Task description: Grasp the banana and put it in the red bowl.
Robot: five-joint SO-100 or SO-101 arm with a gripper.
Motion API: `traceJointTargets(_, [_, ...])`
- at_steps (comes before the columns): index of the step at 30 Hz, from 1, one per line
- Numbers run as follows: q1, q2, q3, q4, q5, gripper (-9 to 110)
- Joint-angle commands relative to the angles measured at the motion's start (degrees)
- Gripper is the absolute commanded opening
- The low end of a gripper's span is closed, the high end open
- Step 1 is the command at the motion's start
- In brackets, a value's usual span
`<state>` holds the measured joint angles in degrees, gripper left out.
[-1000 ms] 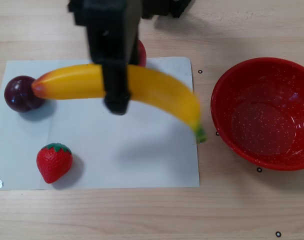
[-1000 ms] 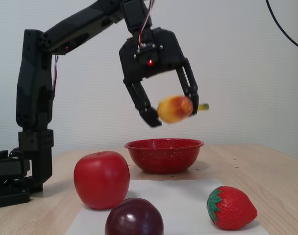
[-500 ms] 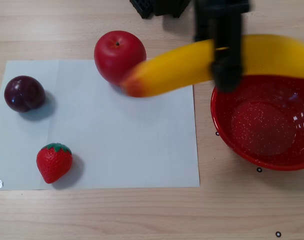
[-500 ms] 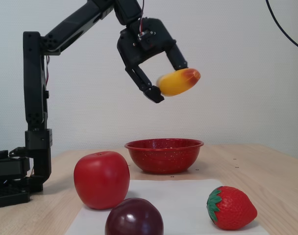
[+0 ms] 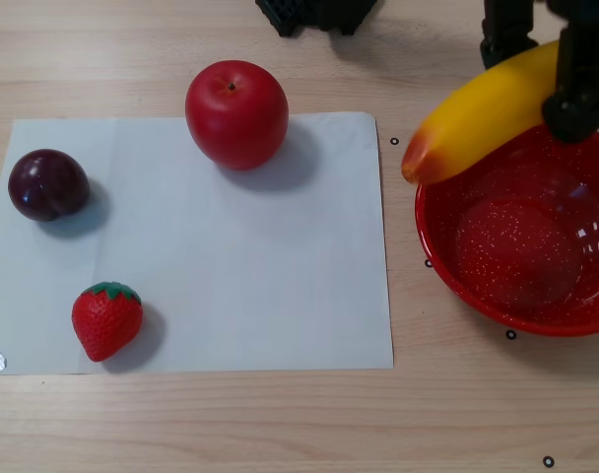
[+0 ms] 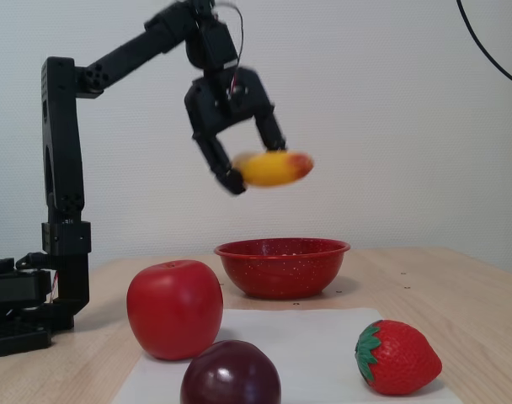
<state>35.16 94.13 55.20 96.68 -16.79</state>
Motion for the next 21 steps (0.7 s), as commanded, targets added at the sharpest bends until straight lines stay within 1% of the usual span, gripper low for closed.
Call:
traceJointTargets(1, [0.97,5.98,-0.97,-3.25,-0.88,0])
traceJointTargets(8, [1.14,1.93,5.71,-11.60,-0.53,0])
traceJointTargets(13, [1.93,-1.41,6.42,-12.48,0.44,23])
traceJointTargets(15, [2.29,-2.55,5.98,-11.95,0.79,28])
traceJointTargets(21, [2.55,-4.66,3.25,-11.25,0.62,34])
